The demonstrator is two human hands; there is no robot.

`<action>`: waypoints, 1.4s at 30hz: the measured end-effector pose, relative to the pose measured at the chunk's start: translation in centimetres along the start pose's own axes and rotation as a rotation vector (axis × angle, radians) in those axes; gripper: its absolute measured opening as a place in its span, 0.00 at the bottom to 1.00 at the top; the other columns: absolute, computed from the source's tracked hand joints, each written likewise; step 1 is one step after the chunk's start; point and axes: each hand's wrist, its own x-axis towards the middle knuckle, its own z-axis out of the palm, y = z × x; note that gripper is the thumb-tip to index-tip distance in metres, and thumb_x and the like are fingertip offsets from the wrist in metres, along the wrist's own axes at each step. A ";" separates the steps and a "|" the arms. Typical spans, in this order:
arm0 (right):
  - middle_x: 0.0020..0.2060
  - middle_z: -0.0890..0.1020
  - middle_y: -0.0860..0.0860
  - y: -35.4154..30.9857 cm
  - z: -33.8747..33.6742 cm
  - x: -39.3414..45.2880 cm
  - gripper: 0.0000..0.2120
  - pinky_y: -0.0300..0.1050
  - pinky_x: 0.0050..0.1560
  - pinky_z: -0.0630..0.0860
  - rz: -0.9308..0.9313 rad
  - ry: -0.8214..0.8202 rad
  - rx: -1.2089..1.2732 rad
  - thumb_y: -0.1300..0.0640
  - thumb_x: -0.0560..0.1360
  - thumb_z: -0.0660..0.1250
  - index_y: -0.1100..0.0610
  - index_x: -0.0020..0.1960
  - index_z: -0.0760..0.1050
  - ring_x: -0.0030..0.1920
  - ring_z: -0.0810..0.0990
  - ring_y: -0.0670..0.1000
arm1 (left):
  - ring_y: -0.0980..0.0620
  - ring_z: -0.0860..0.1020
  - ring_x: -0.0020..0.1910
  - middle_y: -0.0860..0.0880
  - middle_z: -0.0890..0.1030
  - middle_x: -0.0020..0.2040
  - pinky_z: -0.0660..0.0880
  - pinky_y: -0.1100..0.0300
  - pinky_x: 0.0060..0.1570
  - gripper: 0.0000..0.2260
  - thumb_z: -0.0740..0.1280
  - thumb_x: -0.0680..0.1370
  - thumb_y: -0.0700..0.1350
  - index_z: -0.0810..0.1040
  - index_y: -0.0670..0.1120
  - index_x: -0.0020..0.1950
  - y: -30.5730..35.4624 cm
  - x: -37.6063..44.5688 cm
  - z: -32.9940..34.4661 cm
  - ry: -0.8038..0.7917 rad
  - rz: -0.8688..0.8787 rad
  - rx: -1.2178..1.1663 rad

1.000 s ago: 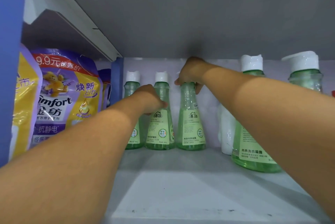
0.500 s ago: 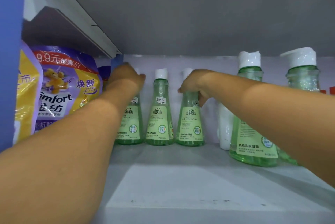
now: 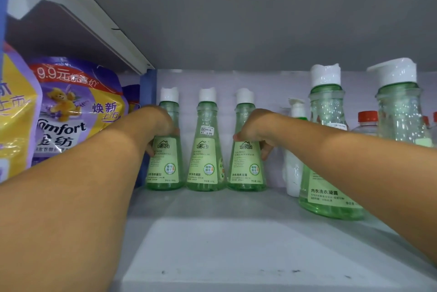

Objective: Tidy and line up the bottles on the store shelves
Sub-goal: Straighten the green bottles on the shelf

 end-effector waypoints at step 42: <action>0.51 0.84 0.55 17.1 -16.4 -14.5 0.19 0.55 0.55 0.82 -0.126 0.564 0.340 0.47 0.75 0.75 0.55 0.60 0.76 0.49 0.85 0.57 | 0.48 0.84 0.41 0.50 0.83 0.48 0.82 0.51 0.50 0.23 0.66 0.78 0.65 0.79 0.45 0.57 10.4 -13.9 7.5 0.033 0.486 -0.374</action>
